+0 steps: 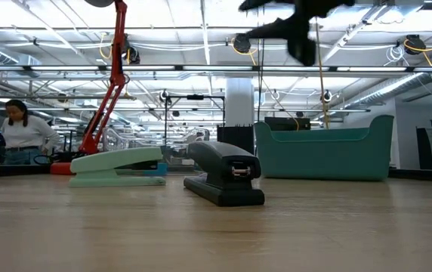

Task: Pick and place Stapler, Stapler remover, tape
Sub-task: Put the purple stapler remover into the orange bin

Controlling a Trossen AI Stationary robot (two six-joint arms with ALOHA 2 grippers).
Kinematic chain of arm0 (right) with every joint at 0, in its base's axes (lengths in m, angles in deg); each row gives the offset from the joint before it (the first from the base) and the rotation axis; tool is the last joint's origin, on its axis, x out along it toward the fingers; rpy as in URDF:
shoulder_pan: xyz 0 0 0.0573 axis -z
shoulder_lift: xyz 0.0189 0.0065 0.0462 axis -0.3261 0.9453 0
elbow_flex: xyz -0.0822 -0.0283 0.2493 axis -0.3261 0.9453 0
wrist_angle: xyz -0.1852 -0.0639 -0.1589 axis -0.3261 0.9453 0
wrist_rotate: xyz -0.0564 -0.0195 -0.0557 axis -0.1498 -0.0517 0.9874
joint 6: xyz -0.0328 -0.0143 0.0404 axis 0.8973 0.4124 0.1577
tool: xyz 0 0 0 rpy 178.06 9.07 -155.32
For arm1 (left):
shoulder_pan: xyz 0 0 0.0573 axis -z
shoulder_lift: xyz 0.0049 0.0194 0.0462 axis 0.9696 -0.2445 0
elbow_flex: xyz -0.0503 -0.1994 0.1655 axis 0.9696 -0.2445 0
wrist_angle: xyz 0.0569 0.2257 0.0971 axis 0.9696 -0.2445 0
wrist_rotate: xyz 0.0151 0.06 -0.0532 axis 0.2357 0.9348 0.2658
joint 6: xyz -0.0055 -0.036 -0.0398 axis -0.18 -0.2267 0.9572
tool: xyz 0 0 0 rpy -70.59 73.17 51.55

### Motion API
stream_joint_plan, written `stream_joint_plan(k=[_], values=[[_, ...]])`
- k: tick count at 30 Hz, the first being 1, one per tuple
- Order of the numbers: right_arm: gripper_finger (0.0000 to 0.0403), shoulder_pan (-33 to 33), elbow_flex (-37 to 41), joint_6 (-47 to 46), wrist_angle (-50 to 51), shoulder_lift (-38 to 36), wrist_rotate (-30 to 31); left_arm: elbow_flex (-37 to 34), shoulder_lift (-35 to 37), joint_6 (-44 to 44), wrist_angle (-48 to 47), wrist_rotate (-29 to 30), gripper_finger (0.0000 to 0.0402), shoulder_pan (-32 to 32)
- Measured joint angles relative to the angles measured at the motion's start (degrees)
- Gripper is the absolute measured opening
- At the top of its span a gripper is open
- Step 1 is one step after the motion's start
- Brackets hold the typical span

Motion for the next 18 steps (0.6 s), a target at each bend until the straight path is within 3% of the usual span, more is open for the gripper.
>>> stream_joint_plan(k=[7,15,18], values=[[0.0155,9.35,-7.06,11.68,11.23,8.32,-11.54,0.00,0.00,2.60,-2.17,1.45,0.0131,1.21],[0.0155,16.47,-17.67,25.57,28.70,17.27,-14.02,-4.02,-0.01,8.20,-2.38,1.42,0.0131,3.83],[0.0155,17.08,-20.29,30.63,29.00,19.36,-15.32,-6.20,-0.02,10.97,-2.42,0.56,0.0131,4.89]])
